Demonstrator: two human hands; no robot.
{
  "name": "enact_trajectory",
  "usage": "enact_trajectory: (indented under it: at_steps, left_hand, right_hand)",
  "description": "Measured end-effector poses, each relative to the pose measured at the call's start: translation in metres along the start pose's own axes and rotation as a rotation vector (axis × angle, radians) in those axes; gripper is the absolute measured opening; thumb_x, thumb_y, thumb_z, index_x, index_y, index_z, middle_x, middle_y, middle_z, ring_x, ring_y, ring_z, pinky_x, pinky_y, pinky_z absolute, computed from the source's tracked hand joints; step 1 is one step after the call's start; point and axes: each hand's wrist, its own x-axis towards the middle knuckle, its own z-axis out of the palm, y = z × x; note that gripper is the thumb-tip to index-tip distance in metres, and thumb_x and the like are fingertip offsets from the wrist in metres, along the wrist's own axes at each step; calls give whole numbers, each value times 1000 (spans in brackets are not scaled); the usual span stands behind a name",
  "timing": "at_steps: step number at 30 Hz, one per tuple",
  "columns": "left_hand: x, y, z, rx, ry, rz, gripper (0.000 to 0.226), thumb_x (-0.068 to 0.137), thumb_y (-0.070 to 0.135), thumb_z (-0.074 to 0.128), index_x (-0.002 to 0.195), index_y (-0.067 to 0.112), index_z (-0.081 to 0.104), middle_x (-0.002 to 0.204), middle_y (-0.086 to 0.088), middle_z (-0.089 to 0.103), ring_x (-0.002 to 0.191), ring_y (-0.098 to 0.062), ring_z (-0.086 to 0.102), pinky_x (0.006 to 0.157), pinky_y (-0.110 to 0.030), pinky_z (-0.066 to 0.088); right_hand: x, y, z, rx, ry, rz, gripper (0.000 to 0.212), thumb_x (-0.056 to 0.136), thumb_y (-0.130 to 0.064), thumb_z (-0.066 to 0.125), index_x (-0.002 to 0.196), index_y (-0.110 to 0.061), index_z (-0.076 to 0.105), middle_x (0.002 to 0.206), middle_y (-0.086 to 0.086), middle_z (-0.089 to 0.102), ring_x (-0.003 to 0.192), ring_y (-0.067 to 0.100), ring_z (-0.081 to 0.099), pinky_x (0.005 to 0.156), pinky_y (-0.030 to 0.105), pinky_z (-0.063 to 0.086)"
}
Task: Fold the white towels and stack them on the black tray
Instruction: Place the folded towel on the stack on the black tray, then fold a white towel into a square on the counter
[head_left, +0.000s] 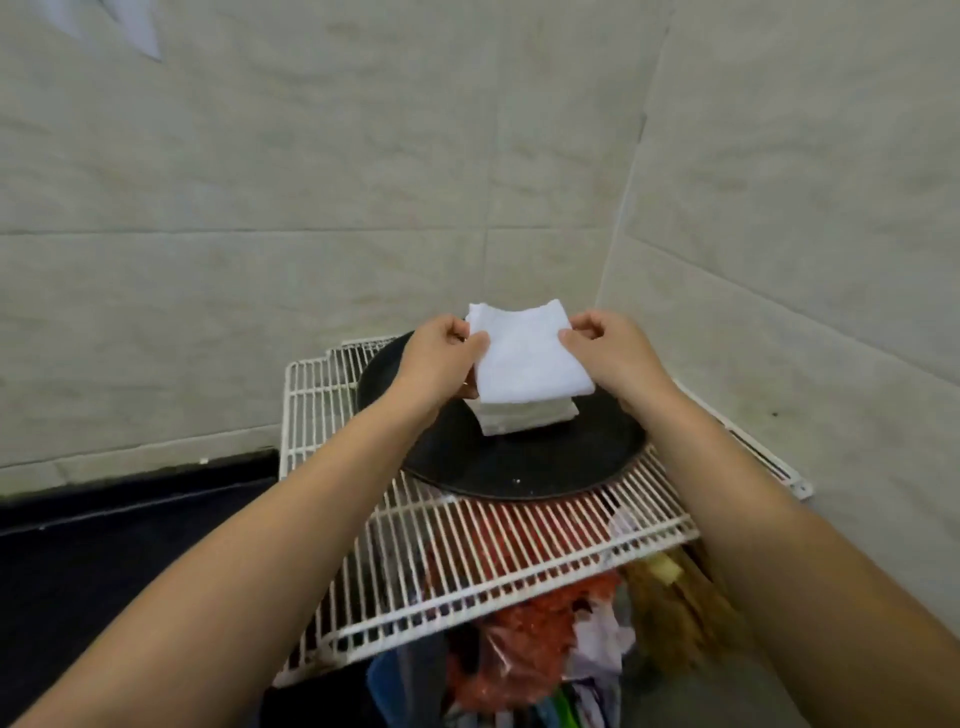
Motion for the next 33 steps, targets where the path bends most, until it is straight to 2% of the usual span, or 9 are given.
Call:
enact_trajectory:
  at_steps: [4,10,12,15,18,21,24,26,33]
  left_hand:
    - [38,-9,13,113,71,-58,24,90,13,56,71,14,42,61,-8,54,44,-15,52,37,-22,41]
    - [43,-33,22,275,100,-125,22,88,15,58,71,14,44,53,-4,53,33,-8,45,35,-20,33]
    - [41,-35,22,274,105,-131,22,88,18,58,72,15,44,53,-3,54,34,-8,47,36,-22,34]
    - [31,-28,12,277,122,-138,18,91,26,55,81,12,48,58,-4,58,49,-21,51,42,-26,36]
    - [8,-18,-13,284,166,-128,19,92,29,53,86,11,50,60,-4,58,47,-19,49,39,-21,33]
    - [-32,-18,-57,273,220,-97,19,94,23,51,79,14,45,60,-4,55,36,-10,48,33,-15,30]
    - [-94,-29,-118,293,293,-121,22,95,22,51,76,16,43,62,-4,55,44,-15,49,38,-20,32]
    - [-148,-43,-164,328,365,-155,20,95,22,51,77,16,44,64,-4,56,45,-15,48,34,-18,31]
    - [-381,-107,-331,565,676,-403,13,93,23,51,85,13,51,64,1,60,44,-11,50,34,-14,32]
  right_hand:
    - [52,18,9,-67,-131,-19,18,89,-18,58,101,-9,67,70,-9,54,80,15,54,68,24,38]
    - [60,44,21,-115,-232,-10,17,89,-18,57,102,-11,66,89,1,60,86,16,54,75,24,36]
    - [59,44,19,-124,-227,-7,20,89,-20,58,106,-11,64,90,1,59,88,16,54,76,24,36]
    - [54,34,16,-181,-125,-92,31,90,-27,58,116,-11,60,101,6,61,93,20,56,78,26,39]
    - [37,8,21,-239,-92,-216,32,91,-28,55,119,-12,58,115,9,59,96,21,56,78,25,37]
    - [-1,-31,45,-246,-171,-331,28,92,-25,53,116,-12,60,115,7,61,103,21,58,79,24,38]
    - [-59,-70,88,-228,-285,-454,24,92,-20,52,109,-9,65,109,11,66,101,26,60,83,30,43]
    - [-105,-94,127,-216,-380,-514,23,92,-19,51,108,-10,65,110,11,64,99,26,59,85,32,45]
    - [-319,-178,278,-144,-776,-733,23,92,-23,49,109,-17,64,108,6,60,94,25,61,89,39,49]
